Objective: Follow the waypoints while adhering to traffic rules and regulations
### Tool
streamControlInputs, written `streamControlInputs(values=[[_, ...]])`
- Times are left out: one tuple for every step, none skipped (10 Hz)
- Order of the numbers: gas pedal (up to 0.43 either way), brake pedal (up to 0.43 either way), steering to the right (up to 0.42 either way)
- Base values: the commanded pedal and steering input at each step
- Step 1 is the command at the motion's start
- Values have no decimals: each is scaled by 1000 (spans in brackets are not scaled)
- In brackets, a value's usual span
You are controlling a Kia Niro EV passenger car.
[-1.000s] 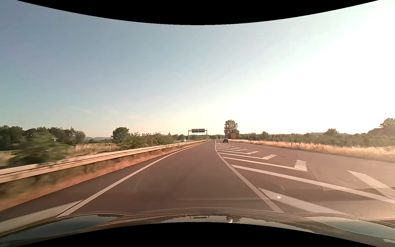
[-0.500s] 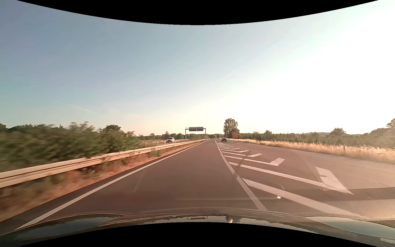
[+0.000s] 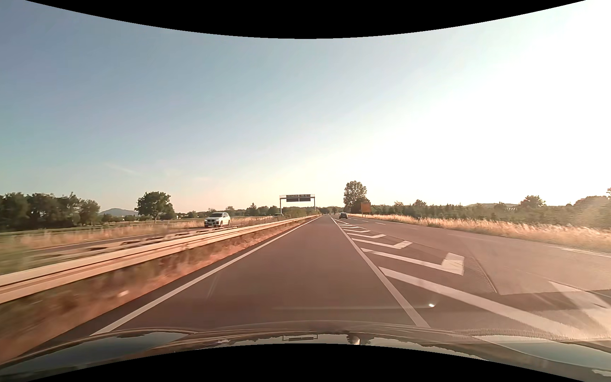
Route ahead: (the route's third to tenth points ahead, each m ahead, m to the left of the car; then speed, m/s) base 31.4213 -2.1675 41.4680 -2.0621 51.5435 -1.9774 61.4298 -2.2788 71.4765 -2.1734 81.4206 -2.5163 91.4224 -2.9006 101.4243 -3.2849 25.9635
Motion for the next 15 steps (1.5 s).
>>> streamControlInputs(values=[[228, 0, 6], [228, 0, 6], [240, 0, 6], [248, 0, 6], [260, 0, 6], [260, 0, 6], [260, 0, 5], [260, 0, 5], [260, 0, 5], [268, 0, 5], [268, 0, 5], [268, 0, 5], [268, 0, 4], [268, 0, 4], [268, 0, 3]])
